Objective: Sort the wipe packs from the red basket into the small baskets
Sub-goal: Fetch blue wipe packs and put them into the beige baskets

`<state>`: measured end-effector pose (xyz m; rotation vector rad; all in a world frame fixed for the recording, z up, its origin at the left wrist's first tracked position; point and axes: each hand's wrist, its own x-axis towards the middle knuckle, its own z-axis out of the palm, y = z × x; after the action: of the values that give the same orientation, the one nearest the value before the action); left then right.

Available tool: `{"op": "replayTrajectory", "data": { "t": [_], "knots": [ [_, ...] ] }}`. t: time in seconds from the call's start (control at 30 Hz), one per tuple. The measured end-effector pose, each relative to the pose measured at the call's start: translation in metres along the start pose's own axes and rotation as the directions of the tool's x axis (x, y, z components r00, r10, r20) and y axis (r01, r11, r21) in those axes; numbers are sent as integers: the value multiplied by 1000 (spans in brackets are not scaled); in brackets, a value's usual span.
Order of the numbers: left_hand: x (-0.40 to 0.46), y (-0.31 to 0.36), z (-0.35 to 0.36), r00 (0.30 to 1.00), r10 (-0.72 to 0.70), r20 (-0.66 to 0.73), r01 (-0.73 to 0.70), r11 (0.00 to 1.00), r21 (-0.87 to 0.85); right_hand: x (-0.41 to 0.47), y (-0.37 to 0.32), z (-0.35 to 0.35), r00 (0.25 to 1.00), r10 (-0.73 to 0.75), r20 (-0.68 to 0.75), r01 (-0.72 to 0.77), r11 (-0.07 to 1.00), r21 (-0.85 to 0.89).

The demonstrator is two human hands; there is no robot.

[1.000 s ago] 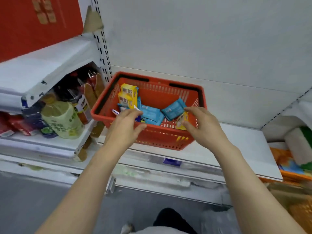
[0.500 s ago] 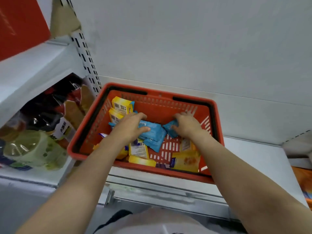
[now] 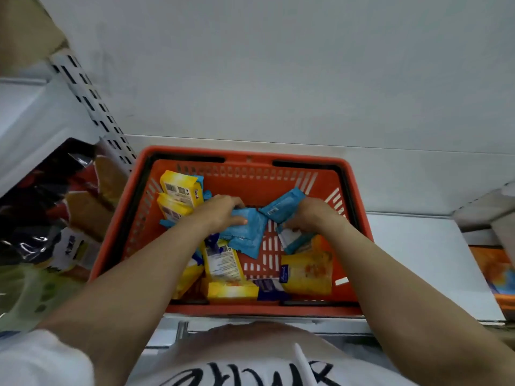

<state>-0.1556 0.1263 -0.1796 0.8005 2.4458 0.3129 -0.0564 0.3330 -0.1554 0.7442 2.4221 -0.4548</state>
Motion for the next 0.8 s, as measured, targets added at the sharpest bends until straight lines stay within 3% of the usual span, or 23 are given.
{"op": "replayTrajectory", "data": {
  "t": [0.07, 0.17, 0.37, 0.47, 0.57, 0.63, 0.7, 0.8],
  "knots": [
    [3, -3, 5, 1000, 7, 5, -7, 999, 31, 1, 3, 4, 986, -69, -152, 62, 997, -51],
    [6, -4, 11, 1000, 9, -3, -9, 996, 90, 3, -1, 15, 983, -158, -96, 142, 978, -154],
    [10, -1, 11, 999, 31, -12, -28, 982, 185, 5, -6, 26, 992, -102, -78, 66, 926, -371],
    [10, 2, 6, 998, 22, -67, -11, 988, 156, 2, -1, 21, 988, -95, -120, 47, 934, -353],
    [8, 0, -8, 991, 12, -137, -25, 995, -92, -1, 7, 3, 987, -94, -128, 87, 995, -57],
    [4, -1, -19, 984, -29, -174, -26, 951, -307, -3, 8, -6, 984, -83, -158, 116, 970, 216],
    [-2, -2, -29, 977, -86, -197, -23, 870, -493, -7, 6, -7, 975, 4, -222, 106, 870, 482],
    [-14, -3, -40, 969, -135, -205, -45, 723, -690, -18, 0, -2, 981, 73, -180, 99, 611, 786]
  ]
}}
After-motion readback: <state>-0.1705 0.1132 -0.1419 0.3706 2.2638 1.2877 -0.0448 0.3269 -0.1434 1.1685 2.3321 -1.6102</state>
